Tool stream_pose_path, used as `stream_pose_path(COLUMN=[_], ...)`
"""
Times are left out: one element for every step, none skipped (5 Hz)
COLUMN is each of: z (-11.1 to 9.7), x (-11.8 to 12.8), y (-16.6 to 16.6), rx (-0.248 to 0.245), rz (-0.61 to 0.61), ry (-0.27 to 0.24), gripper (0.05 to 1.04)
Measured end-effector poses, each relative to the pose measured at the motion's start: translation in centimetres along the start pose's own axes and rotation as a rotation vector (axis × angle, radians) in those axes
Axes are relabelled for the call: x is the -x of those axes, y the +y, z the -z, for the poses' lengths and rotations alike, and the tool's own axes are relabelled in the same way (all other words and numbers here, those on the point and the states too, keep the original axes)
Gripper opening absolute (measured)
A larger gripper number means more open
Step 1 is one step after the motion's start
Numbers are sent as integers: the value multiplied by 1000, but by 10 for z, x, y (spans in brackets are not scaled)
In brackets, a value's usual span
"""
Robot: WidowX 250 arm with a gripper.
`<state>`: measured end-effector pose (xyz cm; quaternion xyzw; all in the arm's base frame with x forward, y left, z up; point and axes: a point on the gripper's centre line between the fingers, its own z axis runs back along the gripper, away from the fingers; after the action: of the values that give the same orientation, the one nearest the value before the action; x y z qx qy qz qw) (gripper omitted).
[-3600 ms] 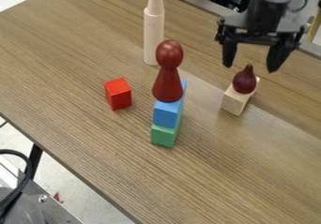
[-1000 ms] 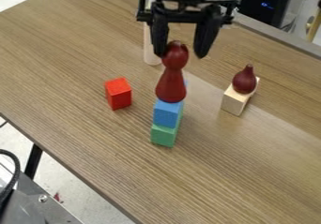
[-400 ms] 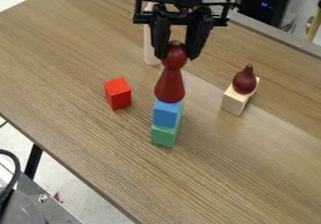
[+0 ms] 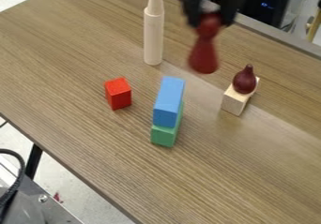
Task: Move the red hexagon to the right side of the table
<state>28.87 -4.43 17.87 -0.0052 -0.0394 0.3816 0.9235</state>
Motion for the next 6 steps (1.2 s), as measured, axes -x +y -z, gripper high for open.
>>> stream_pose_path(z=[-1, 21, 43, 67, 83, 91], x=[3, 9, 12, 17, 19, 23], y=[-38, -79, -110, -128, -144, -162], rx=[25, 1, -23, -35, -15, 30], rz=[52, 104, 155, 221, 272, 336], ry=[14, 79, 111, 130, 124, 94], gripper=[521, 521, 521, 521, 521, 522])
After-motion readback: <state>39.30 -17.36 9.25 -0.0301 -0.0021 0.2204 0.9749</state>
